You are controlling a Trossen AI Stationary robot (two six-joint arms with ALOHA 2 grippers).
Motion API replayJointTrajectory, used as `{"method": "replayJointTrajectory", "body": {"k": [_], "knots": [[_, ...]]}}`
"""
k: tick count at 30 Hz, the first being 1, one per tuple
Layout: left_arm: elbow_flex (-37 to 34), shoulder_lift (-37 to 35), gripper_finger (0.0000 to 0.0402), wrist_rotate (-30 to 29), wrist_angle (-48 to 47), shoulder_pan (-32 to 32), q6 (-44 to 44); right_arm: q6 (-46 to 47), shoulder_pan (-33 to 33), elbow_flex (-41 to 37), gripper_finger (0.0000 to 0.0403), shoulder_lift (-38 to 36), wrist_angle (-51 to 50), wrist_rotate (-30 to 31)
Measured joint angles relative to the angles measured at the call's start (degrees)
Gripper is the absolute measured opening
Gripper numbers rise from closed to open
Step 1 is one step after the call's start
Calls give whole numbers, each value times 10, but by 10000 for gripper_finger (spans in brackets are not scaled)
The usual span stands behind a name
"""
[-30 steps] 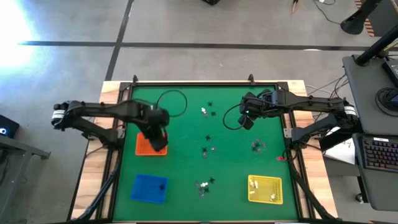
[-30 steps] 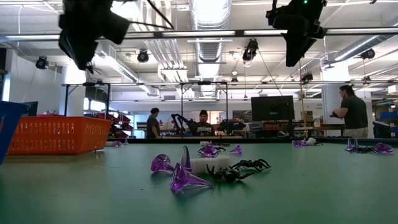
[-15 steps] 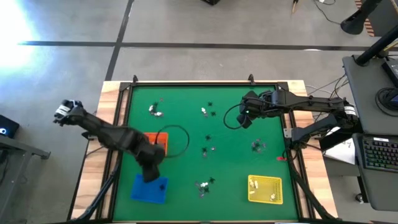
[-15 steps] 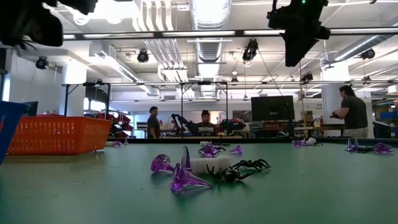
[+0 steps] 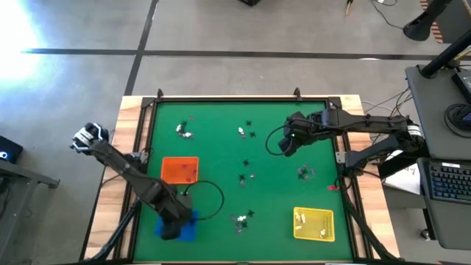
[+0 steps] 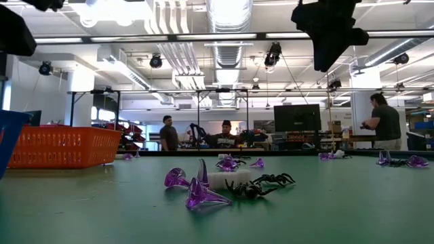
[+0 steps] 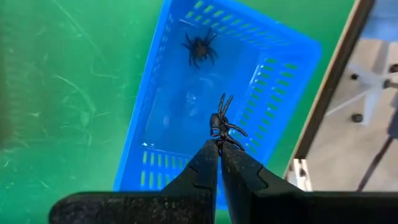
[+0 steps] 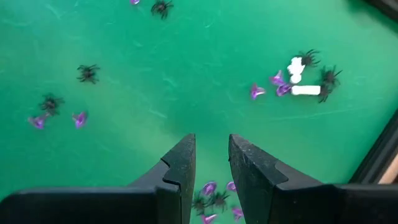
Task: Sort Halloween decoration
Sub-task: Put the black spider toy into the blue bin
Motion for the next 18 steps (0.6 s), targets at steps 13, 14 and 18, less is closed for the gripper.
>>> {"method": "replayJointTrajectory", "body": {"k": [13, 14, 18], "knots": [[-3, 83, 4, 0, 31, -4, 42, 29, 37, 0, 89, 0, 0, -2], [-3, 84, 7, 0, 31, -4, 42, 30, 38, 0, 89, 0, 0, -2], [-3, 85, 25, 0, 31, -4, 42, 31, 41, 0, 89, 0, 0, -2]]}}
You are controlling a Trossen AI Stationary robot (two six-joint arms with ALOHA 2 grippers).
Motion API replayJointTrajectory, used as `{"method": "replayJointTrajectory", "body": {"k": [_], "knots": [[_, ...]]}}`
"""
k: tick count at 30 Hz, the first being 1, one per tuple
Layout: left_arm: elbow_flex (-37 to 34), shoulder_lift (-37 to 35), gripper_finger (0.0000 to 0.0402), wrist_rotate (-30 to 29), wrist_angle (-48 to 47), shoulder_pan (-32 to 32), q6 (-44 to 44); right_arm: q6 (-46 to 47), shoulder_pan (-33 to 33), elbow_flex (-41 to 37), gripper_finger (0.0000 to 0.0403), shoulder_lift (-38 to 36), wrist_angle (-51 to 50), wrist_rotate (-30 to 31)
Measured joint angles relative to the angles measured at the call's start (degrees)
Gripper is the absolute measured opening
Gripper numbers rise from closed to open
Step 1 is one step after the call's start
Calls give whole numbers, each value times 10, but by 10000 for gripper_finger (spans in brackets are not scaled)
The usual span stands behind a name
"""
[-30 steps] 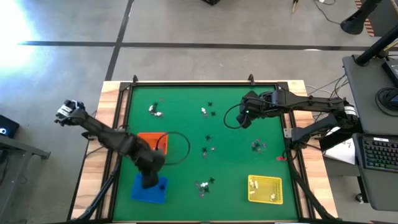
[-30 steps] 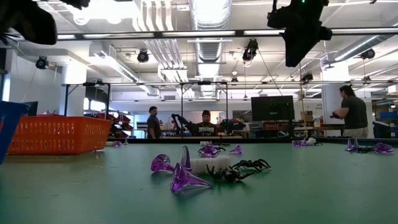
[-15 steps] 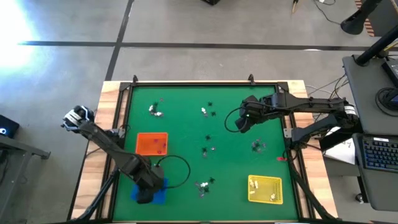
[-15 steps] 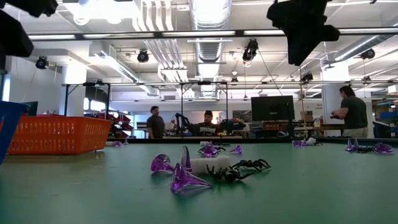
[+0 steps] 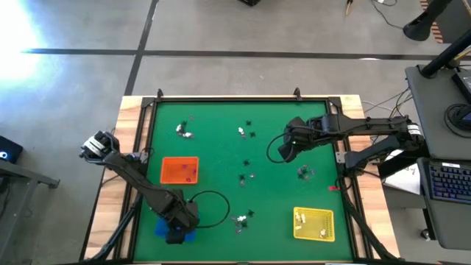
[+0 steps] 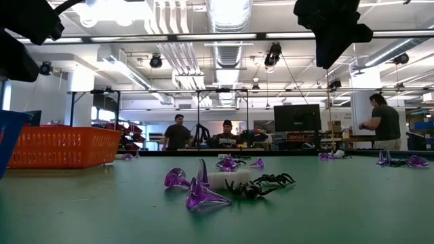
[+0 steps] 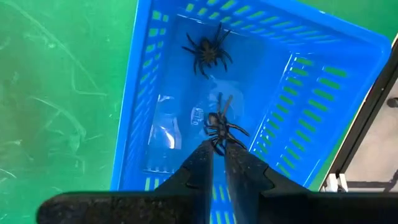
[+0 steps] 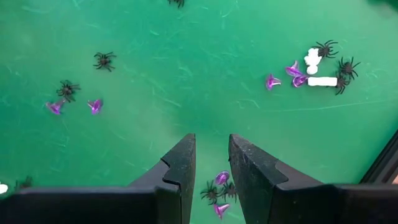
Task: Sort Halloween decoration
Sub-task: Put the black spider toy into the blue bin, then put the white skeleton toy into the yellow bin
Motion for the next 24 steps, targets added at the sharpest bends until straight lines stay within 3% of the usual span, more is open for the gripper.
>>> {"method": "replayJointTrajectory", "body": {"k": [8, 13, 24], "knots": [[0, -1, 71, 0, -3, 0, -2, -1, 0, 0, 89, 0, -1, 0], [34, -1, 87, -2, -64, 0, 4, -17, -1, 0, 89, 0, -2, 3], [146, -4, 89, -199, -203, 9, 65, -72, -54, 0, 89, 0, -2, 3]]}}
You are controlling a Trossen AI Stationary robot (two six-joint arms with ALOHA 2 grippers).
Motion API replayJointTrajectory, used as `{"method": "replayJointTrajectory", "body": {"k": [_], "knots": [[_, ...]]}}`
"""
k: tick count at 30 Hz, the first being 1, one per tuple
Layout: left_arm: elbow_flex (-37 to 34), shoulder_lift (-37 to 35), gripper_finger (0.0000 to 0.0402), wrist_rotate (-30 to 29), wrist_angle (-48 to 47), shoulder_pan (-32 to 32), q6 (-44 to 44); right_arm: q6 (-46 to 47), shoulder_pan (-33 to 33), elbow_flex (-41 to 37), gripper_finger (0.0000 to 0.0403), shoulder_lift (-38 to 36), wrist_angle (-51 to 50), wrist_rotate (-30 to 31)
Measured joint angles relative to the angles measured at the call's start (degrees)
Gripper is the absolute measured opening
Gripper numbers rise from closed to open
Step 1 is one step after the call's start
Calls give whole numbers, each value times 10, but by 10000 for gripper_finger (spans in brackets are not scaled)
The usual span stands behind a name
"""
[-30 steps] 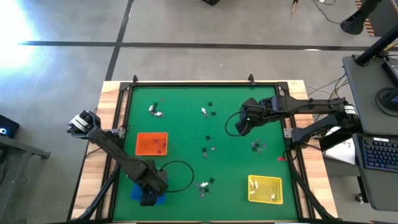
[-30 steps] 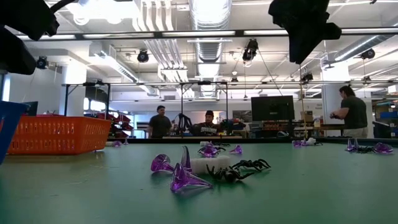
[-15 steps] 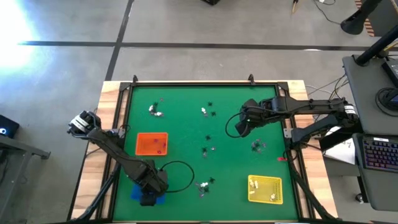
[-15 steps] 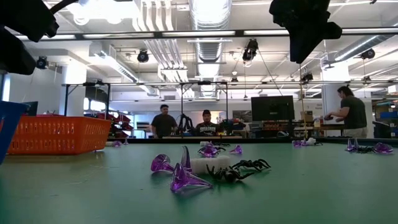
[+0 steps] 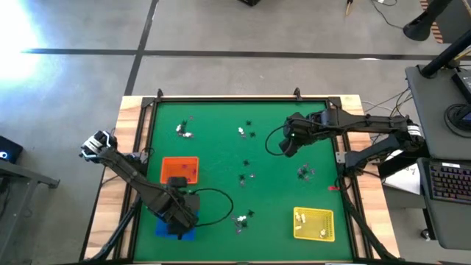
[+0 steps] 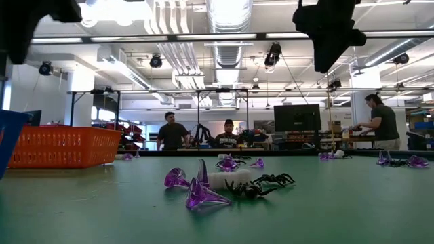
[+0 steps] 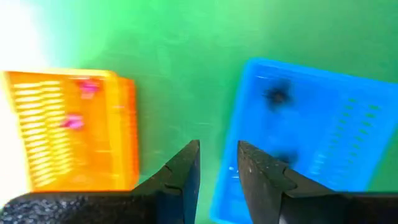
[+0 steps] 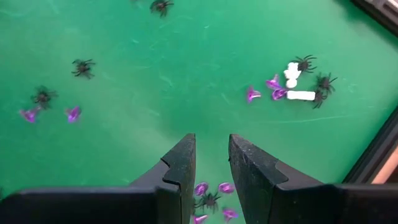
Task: Sort Halloween decoration
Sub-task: Put the white skeleton toy into the yellow bin
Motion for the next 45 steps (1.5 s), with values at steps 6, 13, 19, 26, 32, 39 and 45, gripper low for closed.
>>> {"method": "replayJointTrajectory", "body": {"k": [6, 13, 19, 26, 32, 39, 45], "knots": [[4, -31, 89, -78, -43, 35, -10, -33, -55, 0, 89, 0, 0, 0], [-12, -101, 89, -150, -43, 109, -14, -83, -138, -8, 89, 10, 2, 0], [-43, -171, 89, -178, -44, 164, -13, -114, -211, -37, 89, 27, 7, -5], [-89, -243, 89, -178, -40, 198, -23, -87, -273, -56, 89, 69, 48, -4], [-119, -275, 89, -177, -36, 203, -61, -67, -294, -80, 89, 128, 92, 0], [-140, -282, 89, -176, -29, 203, -80, -35, -296, -88, 89, 195, 92, 7], [-140, -274, 89, -176, -28, 203, -76, -7, -305, -97, 89, 227, 100, 15]]}}
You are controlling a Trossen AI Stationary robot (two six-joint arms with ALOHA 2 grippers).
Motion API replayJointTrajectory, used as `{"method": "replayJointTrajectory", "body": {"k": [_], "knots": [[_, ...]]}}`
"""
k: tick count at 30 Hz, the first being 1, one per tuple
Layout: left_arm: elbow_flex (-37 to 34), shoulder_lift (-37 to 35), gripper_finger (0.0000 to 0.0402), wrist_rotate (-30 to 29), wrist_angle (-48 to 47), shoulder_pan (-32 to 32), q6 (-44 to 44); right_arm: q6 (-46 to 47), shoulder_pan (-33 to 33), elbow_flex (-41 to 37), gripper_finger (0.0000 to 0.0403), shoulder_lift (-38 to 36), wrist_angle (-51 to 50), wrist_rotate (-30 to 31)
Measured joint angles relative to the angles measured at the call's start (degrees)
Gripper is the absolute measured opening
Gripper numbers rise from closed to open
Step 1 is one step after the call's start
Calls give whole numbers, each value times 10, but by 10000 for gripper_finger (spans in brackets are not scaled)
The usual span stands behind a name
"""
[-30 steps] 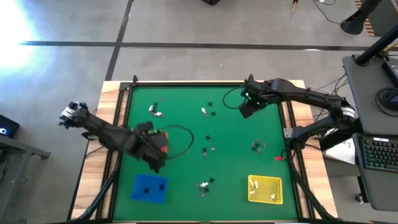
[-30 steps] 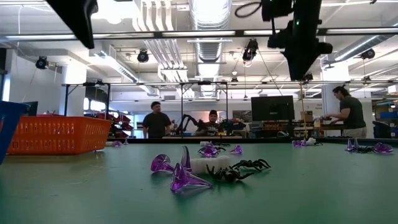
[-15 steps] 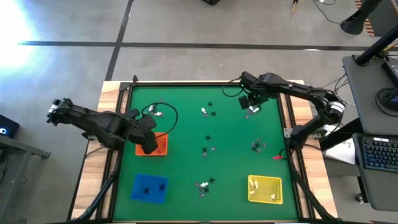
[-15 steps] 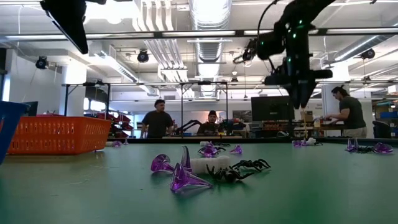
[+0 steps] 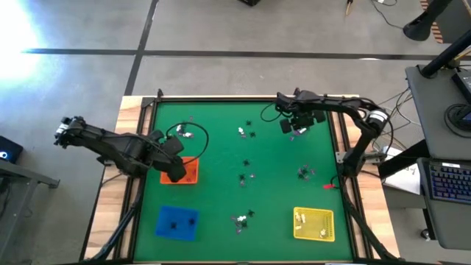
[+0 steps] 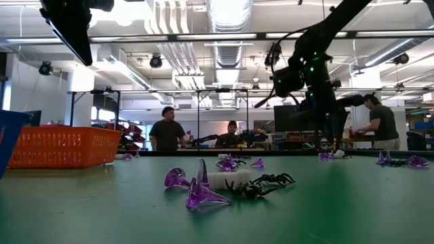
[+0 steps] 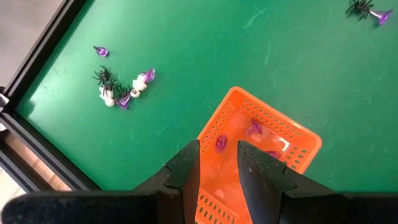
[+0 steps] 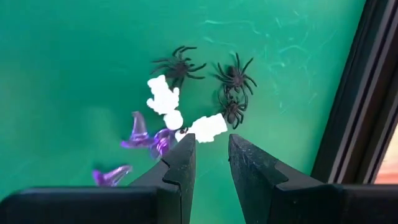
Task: Sort Halloween decoration
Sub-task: Put the white skeleton toy into the yellow bin
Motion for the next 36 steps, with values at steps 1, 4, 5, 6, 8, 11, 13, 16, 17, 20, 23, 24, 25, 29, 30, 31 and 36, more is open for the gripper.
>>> {"method": "replayJointTrajectory", "body": {"k": [1, 4, 5, 6, 8, 11, 13, 16, 17, 20, 23, 24, 25, 29, 30, 31, 36], "knots": [[0, 0, 89, 0, 0, 0, 0, 6, -2, -3, 89, 1, 3, 1], [0, 0, 89, 0, 1, 0, 0, 17, -6, -12, 89, 1, 5, 6], [0, 0, 89, 0, 1, 0, 0, 22, -8, -14, 89, 1, 5, 9], [0, 0, 89, 0, 1, 0, 0, 25, -10, -16, 89, 1, 5, 11], [0, 0, 89, 0, 1, 0, 0, 30, -13, -21, 89, 1, 11, 11], [0, 1, 89, 0, 1, 0, 0, 34, -15, -27, 89, 3, 27, 10], [0, 1, 89, 0, 1, 0, 0, 37, -15, -28, 89, 4, 34, 10], [0, 1, 89, 0, 1, 0, 0, 40, -15, -28, 89, 4, 37, 10], [0, 1, 89, 0, 1, 0, 0, 40, -15, -28, 89, 4, 38, 10], [0, 1, 89, 0, 2, 0, 0, 40, -15, -30, 89, 4, 53, 10], [0, 1, 89, 0, 3, 0, 0, 51, -15, -34, 89, 4, 55, 10], [0, 1, 89, 0, 4, 0, -1, 53, -15, -37, 89, 4, 54, 10], [0, 1, 89, 0, 4, 0, -2, 53, -15, -40, 89, 4, 54, 10], [0, 3, 89, 0, 6, 0, -2, 70, -15, -58, 89, 4, 54, -1], [0, 4, 89, 0, 6, 0, -2, 74, -14, -64, 89, 4, 56, 0], [0, 4, 89, 0, 7, 0, -2, 77, -14, -68, 89, 4, 61, 0], [0, 4, 89, 0, 9, 0, -2, 84, -13, -78, 89, 3, 72, 4]]}}
